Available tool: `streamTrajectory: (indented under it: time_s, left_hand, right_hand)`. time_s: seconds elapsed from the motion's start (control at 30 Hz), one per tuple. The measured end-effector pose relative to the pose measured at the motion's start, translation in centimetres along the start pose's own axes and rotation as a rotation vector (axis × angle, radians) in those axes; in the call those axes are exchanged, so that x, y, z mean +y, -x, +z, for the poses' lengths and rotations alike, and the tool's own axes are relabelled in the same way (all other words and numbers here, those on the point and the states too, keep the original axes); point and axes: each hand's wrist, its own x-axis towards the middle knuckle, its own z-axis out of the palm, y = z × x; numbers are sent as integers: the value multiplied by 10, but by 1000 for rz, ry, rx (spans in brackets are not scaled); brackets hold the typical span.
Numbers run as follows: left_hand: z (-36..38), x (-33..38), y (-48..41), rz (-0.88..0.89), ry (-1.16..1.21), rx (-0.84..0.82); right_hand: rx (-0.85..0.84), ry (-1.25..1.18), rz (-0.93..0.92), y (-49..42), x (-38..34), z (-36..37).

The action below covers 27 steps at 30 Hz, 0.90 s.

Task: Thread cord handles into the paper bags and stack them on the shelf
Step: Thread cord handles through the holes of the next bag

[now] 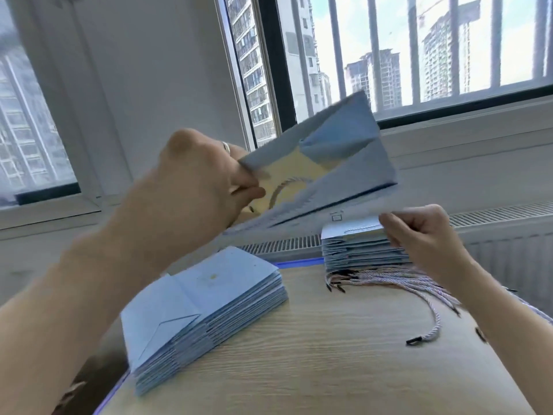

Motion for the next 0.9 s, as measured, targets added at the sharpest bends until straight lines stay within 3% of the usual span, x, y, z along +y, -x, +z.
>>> streamTrajectory:
  time_s: [0.1, 0.17, 0.37, 0.53, 0.7, 0.8, 0.9]
  left_hand:
    - [-14, -11, -12, 267, -317, -163]
    - [-14, -8, -16, 501, -502, -207]
    - [12, 0, -22, 870, -540, -280]
    - [47, 9, -13, 873, -495, -218]
    - [76, 13, 1, 836, -440, -145]
    - [96, 4, 17, 815, -447, 40]
    - [112, -8, 40, 666, -435, 290]
  right_hand:
    - [236, -63, -63, -1, -11, 3]
    - [271, -129, -108, 3, -25, 12]
    - [-171, -12, -207, 29, -55, 74]
    - [-375, -45, -173, 39, -53, 79]
    - [-413, 211, -196, 41, -51, 80]
    - [-423, 325, -204, 43, -49, 81]
    - [-488, 375, -144, 51, -41, 87]
